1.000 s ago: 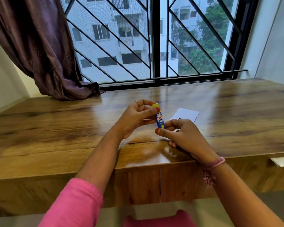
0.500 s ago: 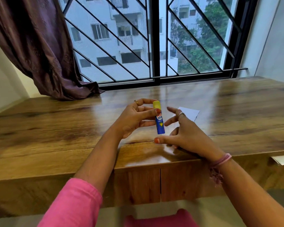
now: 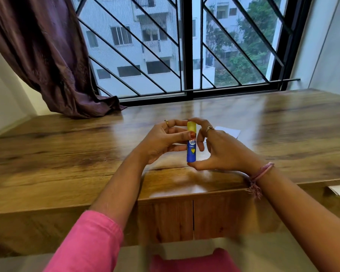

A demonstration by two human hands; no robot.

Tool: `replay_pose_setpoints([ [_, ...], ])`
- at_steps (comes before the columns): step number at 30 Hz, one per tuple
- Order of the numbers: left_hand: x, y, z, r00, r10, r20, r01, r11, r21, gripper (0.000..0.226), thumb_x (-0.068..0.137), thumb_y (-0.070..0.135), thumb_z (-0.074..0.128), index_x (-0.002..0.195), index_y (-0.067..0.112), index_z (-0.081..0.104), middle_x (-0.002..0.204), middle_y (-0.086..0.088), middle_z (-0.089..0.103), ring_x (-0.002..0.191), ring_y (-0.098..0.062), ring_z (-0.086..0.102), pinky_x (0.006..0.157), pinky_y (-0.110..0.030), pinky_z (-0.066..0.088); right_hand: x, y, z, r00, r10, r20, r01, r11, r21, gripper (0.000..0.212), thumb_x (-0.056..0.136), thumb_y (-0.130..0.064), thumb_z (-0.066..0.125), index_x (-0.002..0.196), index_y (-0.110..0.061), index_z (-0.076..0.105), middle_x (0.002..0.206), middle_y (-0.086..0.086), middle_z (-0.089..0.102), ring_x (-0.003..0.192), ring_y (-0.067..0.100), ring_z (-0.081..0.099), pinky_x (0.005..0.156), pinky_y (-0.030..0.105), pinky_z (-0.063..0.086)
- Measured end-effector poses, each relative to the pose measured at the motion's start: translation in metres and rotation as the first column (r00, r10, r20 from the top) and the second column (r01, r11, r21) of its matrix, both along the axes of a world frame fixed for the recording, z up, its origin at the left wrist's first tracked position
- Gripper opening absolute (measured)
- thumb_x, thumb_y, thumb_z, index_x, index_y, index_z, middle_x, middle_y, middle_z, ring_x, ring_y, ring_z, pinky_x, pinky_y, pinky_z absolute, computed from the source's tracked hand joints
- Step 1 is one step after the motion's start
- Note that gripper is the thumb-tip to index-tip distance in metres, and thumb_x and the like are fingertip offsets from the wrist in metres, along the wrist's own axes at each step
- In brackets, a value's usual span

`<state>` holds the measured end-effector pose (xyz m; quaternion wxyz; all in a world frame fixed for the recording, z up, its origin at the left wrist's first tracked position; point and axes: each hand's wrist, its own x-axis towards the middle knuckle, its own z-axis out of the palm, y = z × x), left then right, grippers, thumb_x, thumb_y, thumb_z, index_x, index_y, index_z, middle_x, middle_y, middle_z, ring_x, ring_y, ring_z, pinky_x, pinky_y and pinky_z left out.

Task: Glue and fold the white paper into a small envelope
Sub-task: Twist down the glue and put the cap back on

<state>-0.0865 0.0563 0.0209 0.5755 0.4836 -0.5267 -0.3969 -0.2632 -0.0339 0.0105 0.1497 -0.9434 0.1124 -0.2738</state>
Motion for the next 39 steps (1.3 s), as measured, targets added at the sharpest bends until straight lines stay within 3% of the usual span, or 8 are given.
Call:
replay_pose_setpoints([
  [6, -0.001, 0.000, 0.001, 1.000, 0.002, -0.006, -0.002, 1.000, 0.005, 0.036, 0.070, 0.020, 0.076, 0.104, 0.016, 0.065, 0.094, -0.003, 0.075, 0.088, -0.017, 0.071, 0.067, -0.025, 0.056, -0.002, 0.003, 0.002, 0.996, -0.063, 0.065, 0.068, 0.995, -0.073, 0.099, 0.058, -0.050, 0.077, 0.140, -0.026, 0.027, 0.062, -0.003, 0.049, 0.051, 0.010, 0.049, 0.049, 0.030, 0.044],
  [14, 0.000, 0.001, 0.001, 0.999, -0.007, -0.041, 0.008, 1.000, 0.018, 0.032, 0.072, 0.020, 0.073, 0.102, 0.013, 0.066, 0.092, -0.003, 0.075, 0.089, -0.017, 0.071, 0.068, -0.026, 0.057, -0.004, 0.005, 0.004, 0.980, -0.184, 0.077, 0.195, 0.965, -0.174, 0.098, 0.052, -0.055, 0.079, 0.135, -0.023, 0.038, 0.054, -0.008, 0.038, 0.044, 0.007, 0.040, 0.043, 0.020, 0.029],
  [20, 0.003, 0.001, 0.001, 0.996, -0.026, -0.081, 0.032, 0.997, 0.073, 0.032, 0.079, 0.031, 0.067, 0.103, 0.011, 0.067, 0.097, -0.009, 0.072, 0.089, -0.021, 0.070, 0.070, -0.031, 0.058, -0.003, 0.004, 0.003, 0.970, -0.232, 0.068, 0.241, 0.941, -0.238, 0.102, 0.049, -0.067, 0.075, 0.134, -0.022, 0.040, 0.052, -0.011, 0.034, 0.042, 0.004, 0.036, 0.042, 0.020, 0.023],
  [25, 0.004, 0.004, -0.001, 0.989, -0.150, 0.003, 0.145, 0.962, 0.230, 0.032, 0.070, 0.026, 0.077, 0.100, 0.015, 0.069, 0.099, -0.007, 0.073, 0.091, -0.021, 0.069, 0.070, -0.029, 0.059, -0.002, 0.000, 0.001, 0.967, -0.227, 0.118, 0.247, 0.950, -0.192, 0.104, 0.051, -0.069, 0.071, 0.137, -0.024, 0.035, 0.053, -0.012, 0.034, 0.041, 0.001, 0.035, 0.043, 0.019, 0.021],
  [29, 0.004, 0.001, -0.004, 0.988, -0.138, 0.067, 0.117, 0.959, 0.260, 0.040, 0.065, 0.018, 0.080, 0.102, 0.011, 0.067, 0.097, -0.006, 0.073, 0.091, -0.019, 0.070, 0.072, -0.029, 0.060, 0.000, -0.006, -0.003, 0.976, -0.183, 0.121, 0.203, 0.962, -0.181, 0.108, 0.058, -0.070, 0.068, 0.147, -0.028, 0.021, 0.058, -0.011, 0.042, 0.045, 0.003, 0.043, 0.043, 0.018, 0.027],
  [33, 0.006, -0.001, -0.005, 0.994, -0.063, 0.094, 0.043, 0.978, 0.204, 0.035, 0.067, 0.018, 0.078, 0.100, 0.012, 0.065, 0.091, -0.005, 0.074, 0.088, -0.019, 0.071, 0.068, -0.025, 0.059, -0.003, -0.012, -0.009, 0.984, -0.149, 0.098, 0.157, 0.985, -0.078, 0.122, 0.057, -0.074, 0.066, 0.150, -0.031, 0.001, 0.085, -0.011, 0.057, 0.056, 0.000, 0.052, 0.050, 0.018, 0.038],
  [36, 0.009, -0.004, -0.009, 0.990, 0.074, 0.123, -0.091, 0.987, 0.136, 0.029, 0.072, 0.012, 0.077, 0.099, 0.012, 0.065, 0.091, -0.003, 0.074, 0.088, -0.016, 0.070, 0.071, -0.024, 0.058, -0.006, -0.017, -0.013, 0.966, -0.241, 0.089, 0.241, 0.971, 0.009, 0.105, 0.065, -0.062, 0.073, 0.147, -0.024, 0.019, 0.108, -0.008, 0.057, 0.071, 0.002, 0.055, 0.062, 0.023, 0.046],
  [39, 0.012, -0.008, -0.013, 0.955, 0.233, 0.184, -0.249, 0.966, 0.070, 0.031, 0.077, 0.010, 0.076, 0.104, 0.013, 0.063, 0.096, -0.004, 0.073, 0.088, -0.016, 0.070, 0.070, -0.023, 0.057, -0.010, -0.021, -0.016, 0.888, -0.434, 0.152, 0.445, 0.894, -0.043, 0.064, 0.076, -0.049, 0.069, 0.127, -0.016, 0.050, 0.111, -0.001, 0.058, 0.094, 0.020, 0.059, 0.077, 0.039, 0.048],
])
